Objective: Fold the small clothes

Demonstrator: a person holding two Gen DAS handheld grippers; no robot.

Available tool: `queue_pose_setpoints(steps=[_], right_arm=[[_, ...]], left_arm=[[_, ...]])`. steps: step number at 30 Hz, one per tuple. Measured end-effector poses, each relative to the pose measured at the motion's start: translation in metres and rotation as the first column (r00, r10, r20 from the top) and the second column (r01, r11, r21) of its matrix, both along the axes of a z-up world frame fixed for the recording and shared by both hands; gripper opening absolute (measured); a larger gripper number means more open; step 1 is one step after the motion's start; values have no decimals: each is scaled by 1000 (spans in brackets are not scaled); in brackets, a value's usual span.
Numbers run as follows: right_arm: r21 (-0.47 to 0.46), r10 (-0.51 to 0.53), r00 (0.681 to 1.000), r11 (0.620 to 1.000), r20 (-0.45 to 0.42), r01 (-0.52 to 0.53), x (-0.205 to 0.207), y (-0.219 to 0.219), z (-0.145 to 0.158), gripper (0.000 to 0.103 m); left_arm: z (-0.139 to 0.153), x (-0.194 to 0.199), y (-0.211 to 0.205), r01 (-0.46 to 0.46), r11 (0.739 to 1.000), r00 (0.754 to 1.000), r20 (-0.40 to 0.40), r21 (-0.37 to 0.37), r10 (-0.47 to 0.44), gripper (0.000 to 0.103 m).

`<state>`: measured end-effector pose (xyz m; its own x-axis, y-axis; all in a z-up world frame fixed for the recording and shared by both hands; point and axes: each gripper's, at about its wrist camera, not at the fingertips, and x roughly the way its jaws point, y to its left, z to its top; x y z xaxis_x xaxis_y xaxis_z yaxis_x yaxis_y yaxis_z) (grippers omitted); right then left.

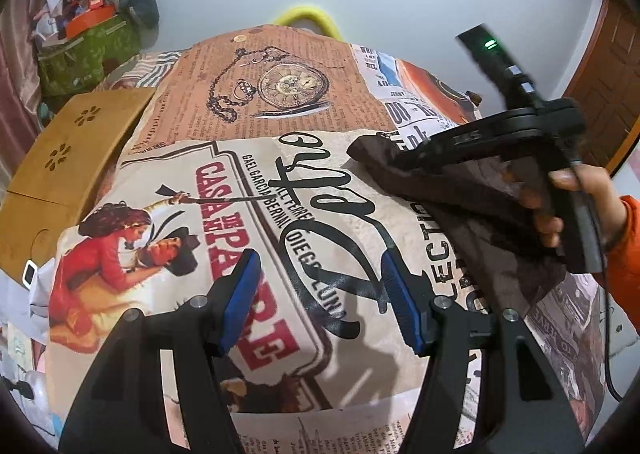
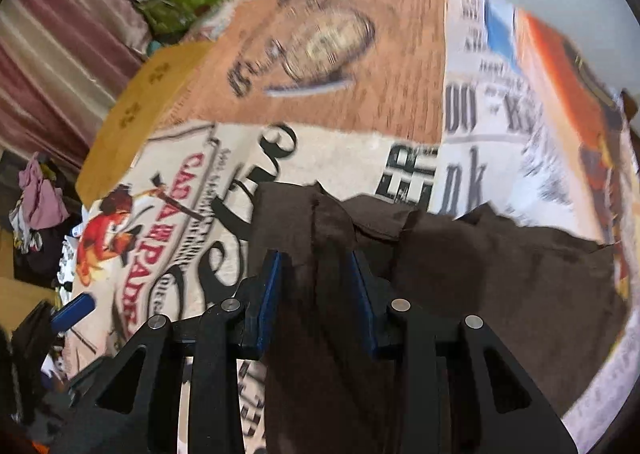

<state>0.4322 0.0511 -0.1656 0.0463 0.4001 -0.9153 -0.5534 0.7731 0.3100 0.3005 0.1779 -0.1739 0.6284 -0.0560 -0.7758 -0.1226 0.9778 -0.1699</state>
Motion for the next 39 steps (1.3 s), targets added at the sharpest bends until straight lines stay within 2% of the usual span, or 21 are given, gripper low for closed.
queue_pose_setpoints(steps=[2, 8, 10, 11, 12, 15, 16, 18, 19, 20, 21, 25, 32, 39], right_arm=[[-4, 3, 1000, 1000, -24, -3, 0, 2, -7, 32], [-41, 18, 998, 999, 52, -16, -1, 6, -4, 33], [-42, 5, 998, 999, 60, -2, 1, 5, -3, 38], [-45, -1, 998, 999, 62, 4, 4, 5, -5, 47], [-46, -5, 998, 999, 66, 8, 5, 4, -8, 50], [-44, 29, 996, 999, 83, -25, 1, 7, -15, 50], [-42, 35, 995, 999, 96, -32, -1, 7, -15, 49], [-29, 58, 992, 998, 109, -55, -4, 11, -13, 31], [-26, 59, 992, 998, 115, -56, -5, 11, -12, 26], [-24, 58, 992, 998, 116, -56, -6, 11, -10, 16], [-10, 59, 991, 998, 116, -58, -7, 10, -7, 12], [42, 45, 990, 998, 135, -51, -12, 0, 10, 10], [91, 9, 970, 995, 244, -32, -20, -40, 60, 10], [121, -104, 939, 990, 327, 68, -7, -107, 93, 10]], left_arm=[[-2, 0, 2, 1, 1000, 1000, 1, -7, -1, 62], [-6, 1, 5, -4, 1000, 1000, -4, -23, 3, 62], [-7, 1, 5, -4, 1000, 1000, -6, -23, 4, 62], [-7, 0, 5, -4, 1000, 1000, -4, -22, 4, 62], [-7, 0, 4, -4, 1000, 1000, -3, -20, 4, 62], [-6, 0, 3, -6, 1000, 1000, 0, -6, 6, 62], [-6, 0, 2, -6, 1000, 1000, 0, -1, 6, 62], [-6, 0, 1, -7, 1000, 1000, -4, 7, 7, 62], [-6, 0, 1, -8, 1000, 1000, -6, 8, 8, 62], [-6, 0, 0, -9, 1000, 1000, -10, 8, 9, 62], [-6, 1, 0, -9, 1000, 1000, -13, 9, 9, 62], [-5, 2, -4, -9, 1000, 1000, -19, 20, 9, 62], [8, 8, -22, 10, 999, 1000, -7, 33, -9, 62], [19, 37, -55, 74, 997, 997, -19, -39, -75, 62]])
